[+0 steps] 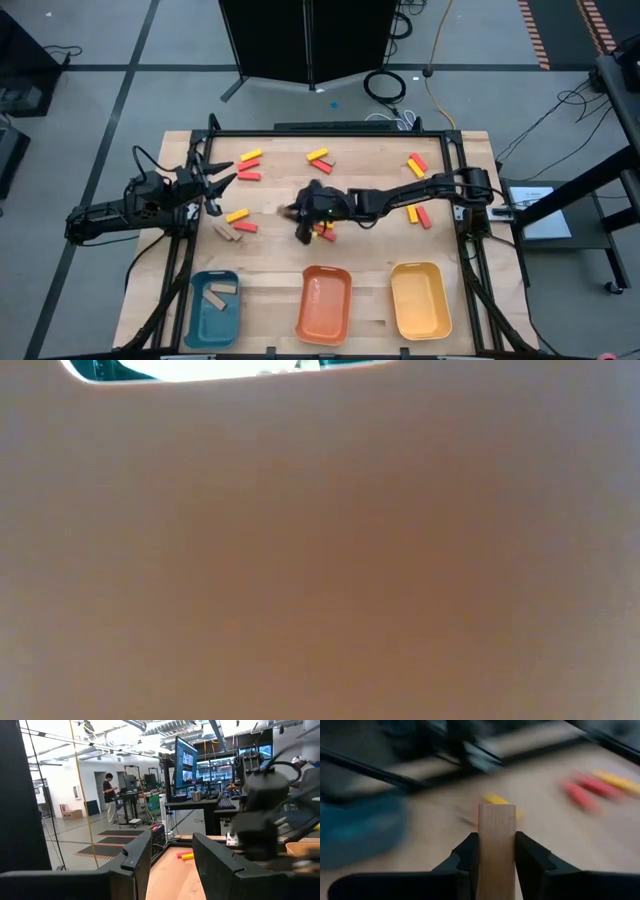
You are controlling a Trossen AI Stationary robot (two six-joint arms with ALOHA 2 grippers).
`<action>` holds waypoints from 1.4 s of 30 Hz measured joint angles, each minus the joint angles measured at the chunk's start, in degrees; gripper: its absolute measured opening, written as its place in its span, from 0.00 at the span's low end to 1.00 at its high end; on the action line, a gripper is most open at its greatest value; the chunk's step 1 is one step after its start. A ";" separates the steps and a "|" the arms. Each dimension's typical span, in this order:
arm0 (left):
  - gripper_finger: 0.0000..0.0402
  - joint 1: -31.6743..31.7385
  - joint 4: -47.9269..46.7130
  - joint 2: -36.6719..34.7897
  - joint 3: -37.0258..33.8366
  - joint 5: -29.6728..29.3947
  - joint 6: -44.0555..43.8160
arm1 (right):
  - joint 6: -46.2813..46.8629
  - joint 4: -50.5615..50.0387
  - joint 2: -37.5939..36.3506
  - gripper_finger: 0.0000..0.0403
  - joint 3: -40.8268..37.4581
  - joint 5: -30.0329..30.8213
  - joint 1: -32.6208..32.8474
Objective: Sort blocks
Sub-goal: Put the bottom middle brown block into the blue bin
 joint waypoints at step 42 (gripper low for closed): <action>0.35 0.06 -1.59 0.13 0.00 -2.38 0.60 | -10.76 10.91 46.20 0.19 57.86 -14.49 9.56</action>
